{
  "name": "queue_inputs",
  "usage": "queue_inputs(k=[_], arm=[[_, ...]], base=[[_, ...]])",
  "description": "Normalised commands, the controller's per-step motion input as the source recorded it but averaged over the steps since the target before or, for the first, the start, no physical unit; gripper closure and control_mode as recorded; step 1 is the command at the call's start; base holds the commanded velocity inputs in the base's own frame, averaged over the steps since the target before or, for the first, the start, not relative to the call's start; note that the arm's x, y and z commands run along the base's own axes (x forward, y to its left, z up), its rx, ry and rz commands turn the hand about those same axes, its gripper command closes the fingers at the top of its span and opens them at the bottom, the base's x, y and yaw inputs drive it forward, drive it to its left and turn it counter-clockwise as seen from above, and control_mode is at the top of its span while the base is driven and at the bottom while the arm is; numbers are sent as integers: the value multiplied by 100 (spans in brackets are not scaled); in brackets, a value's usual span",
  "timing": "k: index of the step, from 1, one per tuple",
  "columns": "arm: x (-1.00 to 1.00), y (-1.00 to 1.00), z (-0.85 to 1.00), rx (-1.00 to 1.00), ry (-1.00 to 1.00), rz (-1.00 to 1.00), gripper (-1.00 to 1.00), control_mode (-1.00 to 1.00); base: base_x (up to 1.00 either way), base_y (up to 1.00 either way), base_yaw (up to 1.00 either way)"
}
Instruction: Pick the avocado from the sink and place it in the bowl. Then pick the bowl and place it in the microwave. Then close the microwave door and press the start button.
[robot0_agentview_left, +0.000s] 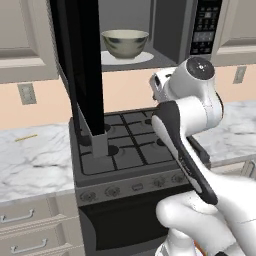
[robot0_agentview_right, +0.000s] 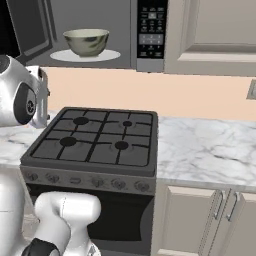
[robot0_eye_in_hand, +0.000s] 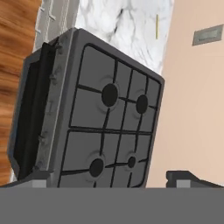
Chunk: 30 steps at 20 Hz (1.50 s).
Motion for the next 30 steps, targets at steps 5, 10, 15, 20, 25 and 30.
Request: queue_inputs(k=[5,10,15,20,25,30], arm=[[-100,19,-69,-1,-18,0,-100,-100],[-100,52,-35,-5,-28,-2,-100,-100],[-84,81,-29,-4,-17,-13,-100,-100],[-91,38,-44,0,-7,-16,-100,-100],[-33,57,-21,0,-7,-14,-100,-100],[0,98,-7,-3,-15,-8,-100,-100]], base=[[0,0,0],[0,0,0],[0,0,0],[0,0,0],[0,0,0],[0,0,0]])
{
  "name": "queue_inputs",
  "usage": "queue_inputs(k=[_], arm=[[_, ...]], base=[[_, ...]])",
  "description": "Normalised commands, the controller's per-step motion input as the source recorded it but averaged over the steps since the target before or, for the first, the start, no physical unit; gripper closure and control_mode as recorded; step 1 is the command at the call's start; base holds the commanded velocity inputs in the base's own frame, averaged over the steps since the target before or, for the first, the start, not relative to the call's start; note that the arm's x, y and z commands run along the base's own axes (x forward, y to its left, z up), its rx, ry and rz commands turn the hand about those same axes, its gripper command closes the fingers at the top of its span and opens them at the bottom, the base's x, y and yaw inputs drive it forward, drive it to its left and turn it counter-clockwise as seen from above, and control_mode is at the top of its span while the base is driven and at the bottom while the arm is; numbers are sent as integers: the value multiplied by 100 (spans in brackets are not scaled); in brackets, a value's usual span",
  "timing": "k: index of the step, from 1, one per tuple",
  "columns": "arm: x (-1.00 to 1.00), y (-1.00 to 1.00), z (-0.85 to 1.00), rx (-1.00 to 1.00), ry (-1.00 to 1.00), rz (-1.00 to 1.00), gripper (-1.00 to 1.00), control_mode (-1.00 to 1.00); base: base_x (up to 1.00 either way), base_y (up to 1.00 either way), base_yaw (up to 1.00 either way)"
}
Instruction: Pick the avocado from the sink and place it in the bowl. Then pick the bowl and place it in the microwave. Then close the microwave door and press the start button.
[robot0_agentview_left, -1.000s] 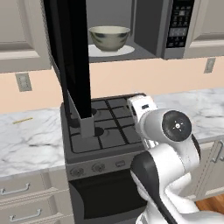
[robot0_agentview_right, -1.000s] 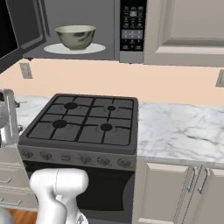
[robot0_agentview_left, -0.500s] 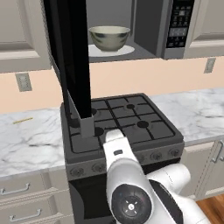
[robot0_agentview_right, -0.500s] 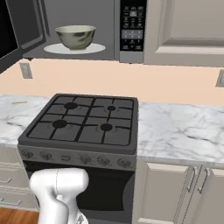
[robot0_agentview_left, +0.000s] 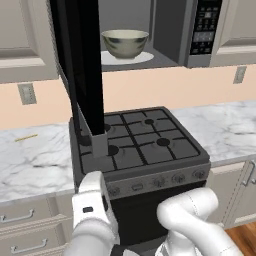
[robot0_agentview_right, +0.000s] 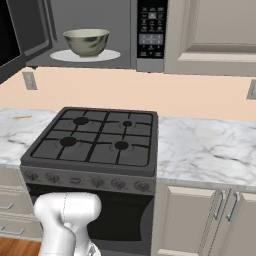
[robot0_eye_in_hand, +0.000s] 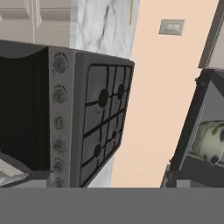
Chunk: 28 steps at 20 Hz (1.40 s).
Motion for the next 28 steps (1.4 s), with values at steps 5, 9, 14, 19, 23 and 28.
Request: queue_inputs(k=[5,9,14,19,23,28], arm=[[7,100,-1,-6,-11,-3,-100,-100],[39,98,4,-4,-3,-12,-100,-100],[49,58,23,0,0,-18,-100,-100],[73,12,28,0,0,-17,-100,-100],[83,8,18,0,0,-12,-100,-100],[77,-1,24,0,0,-10,-100,-100]], base=[[0,0,0],[0,0,0],[0,0,0],[0,0,0],[0,0,0],[0,0,0]])
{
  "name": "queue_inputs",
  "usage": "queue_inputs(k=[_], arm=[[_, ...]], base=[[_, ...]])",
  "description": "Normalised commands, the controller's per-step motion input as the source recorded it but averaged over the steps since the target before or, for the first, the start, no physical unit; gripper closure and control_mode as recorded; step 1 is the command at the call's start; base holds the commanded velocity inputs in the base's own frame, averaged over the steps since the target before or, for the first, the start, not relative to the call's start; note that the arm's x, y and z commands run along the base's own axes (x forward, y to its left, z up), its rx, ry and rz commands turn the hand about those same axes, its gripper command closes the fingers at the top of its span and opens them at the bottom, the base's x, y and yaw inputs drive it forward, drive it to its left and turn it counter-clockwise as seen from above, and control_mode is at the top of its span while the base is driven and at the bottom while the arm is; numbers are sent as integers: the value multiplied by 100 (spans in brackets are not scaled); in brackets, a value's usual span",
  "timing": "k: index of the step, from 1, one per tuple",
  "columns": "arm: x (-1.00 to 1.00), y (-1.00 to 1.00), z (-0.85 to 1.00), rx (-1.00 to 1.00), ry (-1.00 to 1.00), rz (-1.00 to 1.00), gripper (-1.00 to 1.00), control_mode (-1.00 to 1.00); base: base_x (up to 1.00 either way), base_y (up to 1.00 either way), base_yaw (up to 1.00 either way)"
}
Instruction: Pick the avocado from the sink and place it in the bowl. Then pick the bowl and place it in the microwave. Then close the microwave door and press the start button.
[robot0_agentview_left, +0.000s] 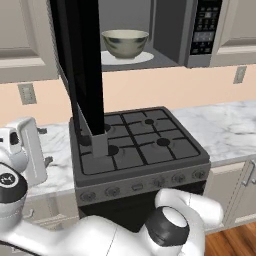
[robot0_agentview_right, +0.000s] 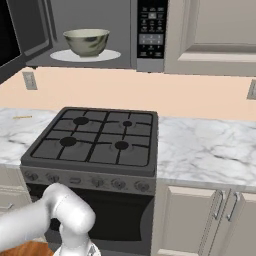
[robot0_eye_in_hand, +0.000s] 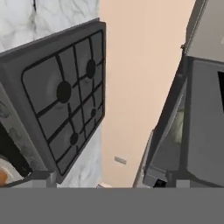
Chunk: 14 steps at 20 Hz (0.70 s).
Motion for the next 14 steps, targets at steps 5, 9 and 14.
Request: queue_inputs(k=[5,9,14], arm=[[6,-67,44,6,-12,-3,-100,-100],[0,-99,45,15,-11,-1,-100,-100],[6,-100,31,13,-10,-1,-100,-100]], base=[[0,0,0],[0,0,0],[0,0,0]])
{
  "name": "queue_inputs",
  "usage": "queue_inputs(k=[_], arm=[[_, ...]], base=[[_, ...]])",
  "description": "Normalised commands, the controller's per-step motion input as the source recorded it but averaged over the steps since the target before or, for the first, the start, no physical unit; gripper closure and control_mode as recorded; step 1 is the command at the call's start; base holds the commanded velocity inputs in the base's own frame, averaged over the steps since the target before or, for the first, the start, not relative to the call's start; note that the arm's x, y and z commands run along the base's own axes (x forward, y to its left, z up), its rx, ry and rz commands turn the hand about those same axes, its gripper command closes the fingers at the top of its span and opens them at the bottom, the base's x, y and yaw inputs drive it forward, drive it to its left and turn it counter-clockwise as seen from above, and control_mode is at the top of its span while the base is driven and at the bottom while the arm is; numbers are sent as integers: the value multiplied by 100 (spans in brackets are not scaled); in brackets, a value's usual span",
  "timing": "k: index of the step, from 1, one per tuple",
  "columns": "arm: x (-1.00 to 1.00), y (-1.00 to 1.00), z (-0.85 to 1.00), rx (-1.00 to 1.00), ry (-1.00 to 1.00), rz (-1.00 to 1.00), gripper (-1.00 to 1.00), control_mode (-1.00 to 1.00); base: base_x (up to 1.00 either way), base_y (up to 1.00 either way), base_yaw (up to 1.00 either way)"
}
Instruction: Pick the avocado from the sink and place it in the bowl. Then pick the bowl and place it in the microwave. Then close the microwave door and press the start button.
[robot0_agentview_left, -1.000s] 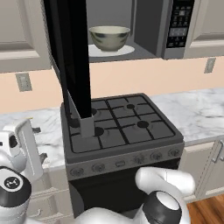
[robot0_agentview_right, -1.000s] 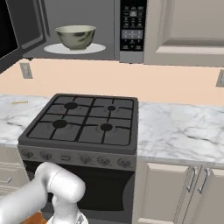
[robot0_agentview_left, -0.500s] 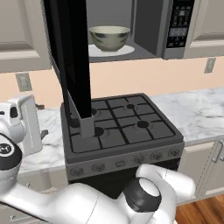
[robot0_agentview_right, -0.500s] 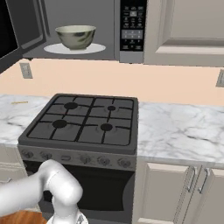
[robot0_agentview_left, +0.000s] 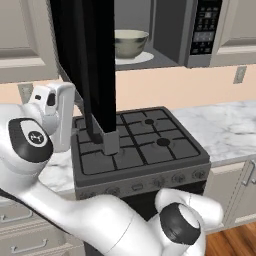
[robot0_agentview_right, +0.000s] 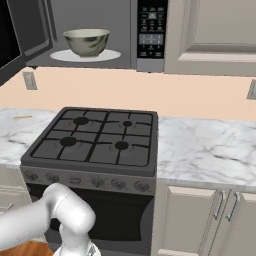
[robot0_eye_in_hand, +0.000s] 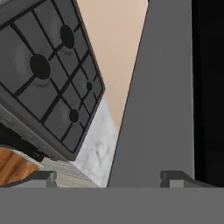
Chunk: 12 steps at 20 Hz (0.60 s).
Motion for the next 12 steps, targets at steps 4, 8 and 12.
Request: queue_inputs(k=[4,8,12], arm=[[14,-88,31,4,-9,0,-100,-100],[13,-88,14,2,-10,2,-100,-100],[35,-98,0,0,-10,6,-100,-100]], base=[[0,0,0],[0,0,0],[0,0,0]])
